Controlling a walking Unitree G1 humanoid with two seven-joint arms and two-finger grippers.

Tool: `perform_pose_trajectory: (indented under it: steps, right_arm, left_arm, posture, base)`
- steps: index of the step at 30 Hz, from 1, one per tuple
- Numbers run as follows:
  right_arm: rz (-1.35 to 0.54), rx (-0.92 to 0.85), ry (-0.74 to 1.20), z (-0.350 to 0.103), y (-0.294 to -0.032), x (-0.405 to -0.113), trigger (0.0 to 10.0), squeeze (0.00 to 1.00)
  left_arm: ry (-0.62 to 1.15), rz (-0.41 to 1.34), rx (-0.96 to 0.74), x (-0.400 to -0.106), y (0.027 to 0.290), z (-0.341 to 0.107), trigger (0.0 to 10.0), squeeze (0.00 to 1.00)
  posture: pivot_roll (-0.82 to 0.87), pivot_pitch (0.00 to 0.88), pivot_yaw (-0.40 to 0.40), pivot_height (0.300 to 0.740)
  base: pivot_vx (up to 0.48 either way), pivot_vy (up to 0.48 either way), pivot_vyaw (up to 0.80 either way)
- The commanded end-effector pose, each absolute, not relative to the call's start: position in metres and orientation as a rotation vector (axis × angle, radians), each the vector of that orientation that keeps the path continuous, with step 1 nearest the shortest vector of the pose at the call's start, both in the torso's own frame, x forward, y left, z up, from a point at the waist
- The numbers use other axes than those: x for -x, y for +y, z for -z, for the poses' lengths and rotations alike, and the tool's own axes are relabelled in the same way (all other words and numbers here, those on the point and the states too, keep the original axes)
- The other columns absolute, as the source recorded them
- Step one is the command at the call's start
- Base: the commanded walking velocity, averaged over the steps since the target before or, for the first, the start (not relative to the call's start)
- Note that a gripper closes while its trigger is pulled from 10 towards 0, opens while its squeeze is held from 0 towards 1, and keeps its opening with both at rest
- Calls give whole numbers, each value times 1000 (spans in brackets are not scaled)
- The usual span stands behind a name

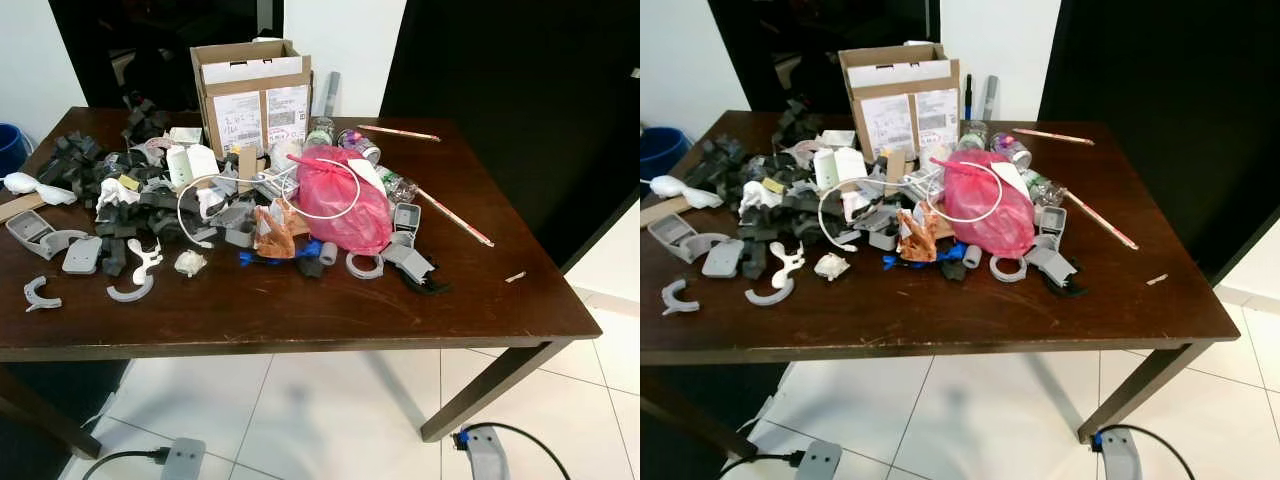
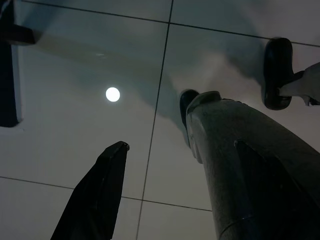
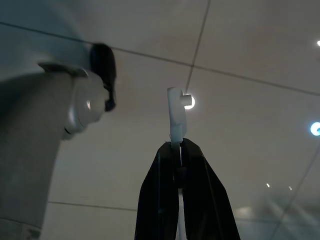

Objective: Picking trash to rubbish bin

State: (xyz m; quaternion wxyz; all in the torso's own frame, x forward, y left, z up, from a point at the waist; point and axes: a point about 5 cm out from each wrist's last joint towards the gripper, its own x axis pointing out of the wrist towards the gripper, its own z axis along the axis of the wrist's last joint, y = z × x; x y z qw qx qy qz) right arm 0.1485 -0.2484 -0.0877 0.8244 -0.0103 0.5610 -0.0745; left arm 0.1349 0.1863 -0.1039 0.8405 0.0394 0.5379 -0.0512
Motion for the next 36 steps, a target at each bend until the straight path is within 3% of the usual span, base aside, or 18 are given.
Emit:
perform_pose_trajectory:
  steps: [1, 15, 36]
  right_arm:
    - [183, 38, 1223, 91, -250, -139, 10000, 0]
    - [87, 192, 1277, 96, -246, -127, 10000, 0]
    - [103, 201, 1204, 96, -239, -135, 10000, 0]
  left_arm:
    - [1205, 121, -90, -117, 183, 110, 10000, 0]
    - [1193, 130, -98, -119, 180, 110, 10000, 0]
    - [1179, 162, -133, -126, 179, 108, 10000, 0]
  posture:
    - [52, 77, -47, 740]
    - [60, 56, -55, 740]
    - [65, 52, -44, 740]
  base:
    - [0, 0, 0]
    - [0, 0, 0]
    - [0, 0, 0]
